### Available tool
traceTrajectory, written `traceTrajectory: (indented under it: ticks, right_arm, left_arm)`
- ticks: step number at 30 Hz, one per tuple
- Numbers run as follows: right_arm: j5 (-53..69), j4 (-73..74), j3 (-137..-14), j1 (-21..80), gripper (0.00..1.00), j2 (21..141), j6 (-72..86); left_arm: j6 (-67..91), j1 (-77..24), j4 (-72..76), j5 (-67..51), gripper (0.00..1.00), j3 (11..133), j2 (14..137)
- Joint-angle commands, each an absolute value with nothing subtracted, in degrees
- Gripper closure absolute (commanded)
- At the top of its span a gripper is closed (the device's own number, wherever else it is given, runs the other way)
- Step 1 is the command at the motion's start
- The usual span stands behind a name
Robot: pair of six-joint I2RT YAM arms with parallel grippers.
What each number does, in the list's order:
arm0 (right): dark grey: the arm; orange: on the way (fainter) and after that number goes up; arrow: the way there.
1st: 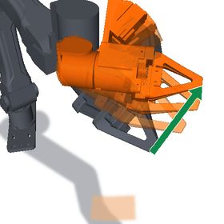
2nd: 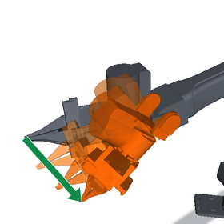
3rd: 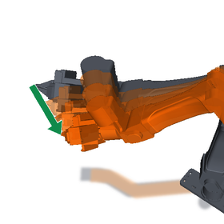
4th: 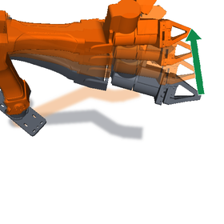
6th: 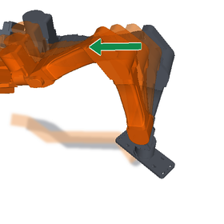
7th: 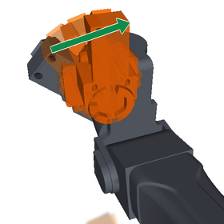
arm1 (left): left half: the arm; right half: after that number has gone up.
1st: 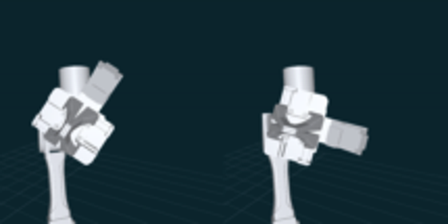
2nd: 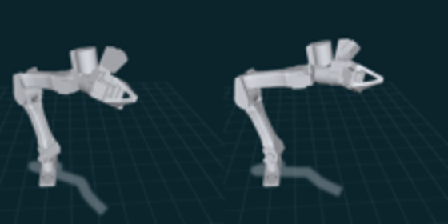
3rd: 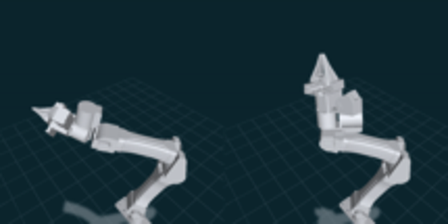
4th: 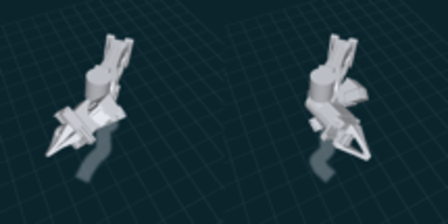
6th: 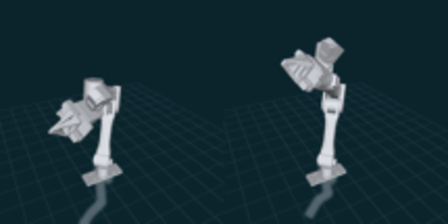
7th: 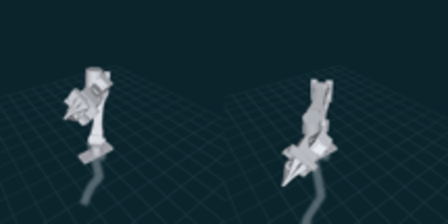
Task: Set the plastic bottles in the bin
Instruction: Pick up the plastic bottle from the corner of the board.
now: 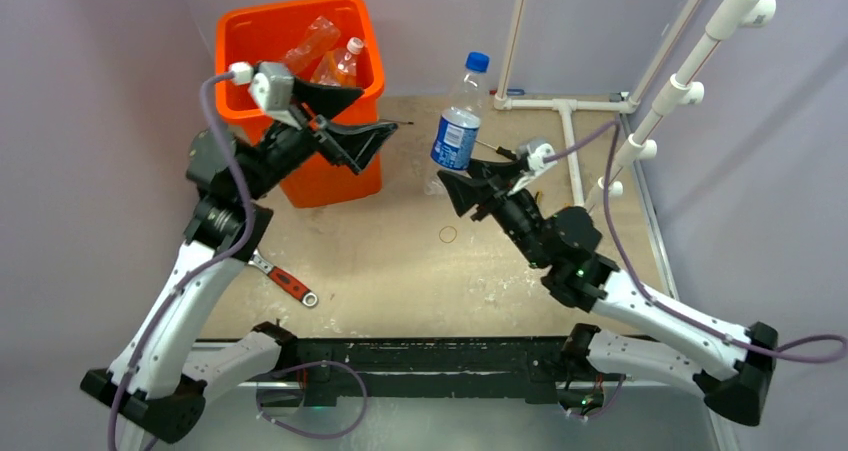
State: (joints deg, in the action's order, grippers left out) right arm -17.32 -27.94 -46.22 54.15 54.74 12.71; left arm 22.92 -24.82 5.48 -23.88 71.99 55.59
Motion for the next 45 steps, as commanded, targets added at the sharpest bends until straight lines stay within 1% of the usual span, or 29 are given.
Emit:
traceTrajectory:
  ticks: [1, 6, 10, 14, 22, 23, 25, 30, 34, 38, 40, 41, 42, 43, 44, 45]
  right_arm:
    - [-11.53, -15.67, -45.44, 56.01, 0.58, 47.39, 5.83]
    - [-9.49, -8.17, -46.04, 57.10, 0.59, 43.33, 3.97]
    - [-6.54, -6.70, -46.73, 57.60, 0.59, 43.59, 2.48]
    - [-6.00, -6.88, -46.93, 57.79, 0.59, 44.15, 1.57]
    - [-3.30, -8.52, -47.47, 58.42, 0.60, 45.55, 0.59]
    - [-2.95, -8.59, -47.58, 58.51, 0.60, 45.63, 0.37]
    - [-2.82, -8.56, -47.77, 58.77, 0.61, 45.89, 0.27]
    - [-2.89, -8.36, -47.99, 59.06, 0.61, 46.08, 0.26]
    - [-3.50, -8.58, -47.72, 59.10, 0.61, 45.81, 0.26]
    - [-3.69, -8.85, -47.54, 59.13, 0.61, 45.70, 0.26]
    - [-3.65, -9.03, -47.42, 59.08, 0.61, 45.62, 0.31]
    - [-3.50, -9.05, -47.43, 59.14, 0.60, 45.55, 0.41]
    - [-3.32, -9.05, -47.48, 59.15, 0.56, 45.52, 0.62]
    - [-3.17, -8.99, -47.58, 59.15, 0.47, 45.48, 1.08]
    - [-2.91, -8.78, -47.77, 59.11, 0.35, 45.44, 1.63]
    - [-2.55, -8.65, -47.93, 59.14, 0.19, 45.30, 2.24]
  left_arm:
    - [22.26, -26.98, 7.31, -36.44, 0.01, 76.21, 61.93]
    - [24.37, -28.55, 11.43, -38.66, 0.01, 78.71, 64.86]
    - [28.74, -29.94, 13.88, -44.70, 0.01, 82.78, 69.81]
    - [33.46, -31.03, 19.65, -49.29, 0.01, 83.54, 71.76]
    - [29.67, -32.58, 13.98, -47.75, 0.01, 85.10, 73.09]
    - [29.39, -32.68, 13.28, -47.34, 0.02, 85.34, 73.31]
    - [29.34, -32.68, 12.88, -47.20, 0.08, 85.64, 73.83]
    - [30.48, -32.86, 13.95, -48.15, 0.35, 85.60, 74.91]
    - [30.72, -32.85, 14.51, -48.08, 0.53, 85.05, 75.02]
    - [31.31, -32.84, 15.26, -48.16, 0.78, 84.66, 74.81]
    - [31.46, -32.86, 15.36, -47.91, 0.98, 84.57, 74.69]
    - [31.48, -32.87, 15.19, -47.53, 1.00, 84.49, 74.58]
    - [31.20, -32.90, 15.05, -46.82, 1.00, 84.35, 74.27]
    - [30.90, -32.86, 15.08, -46.06, 1.00, 84.09, 73.88]
    - [30.60, -32.86, 15.07, -44.83, 1.00, 83.95, 73.38]
    - [29.87, -32.80, 14.66, -43.09, 1.00, 83.94, 72.84]
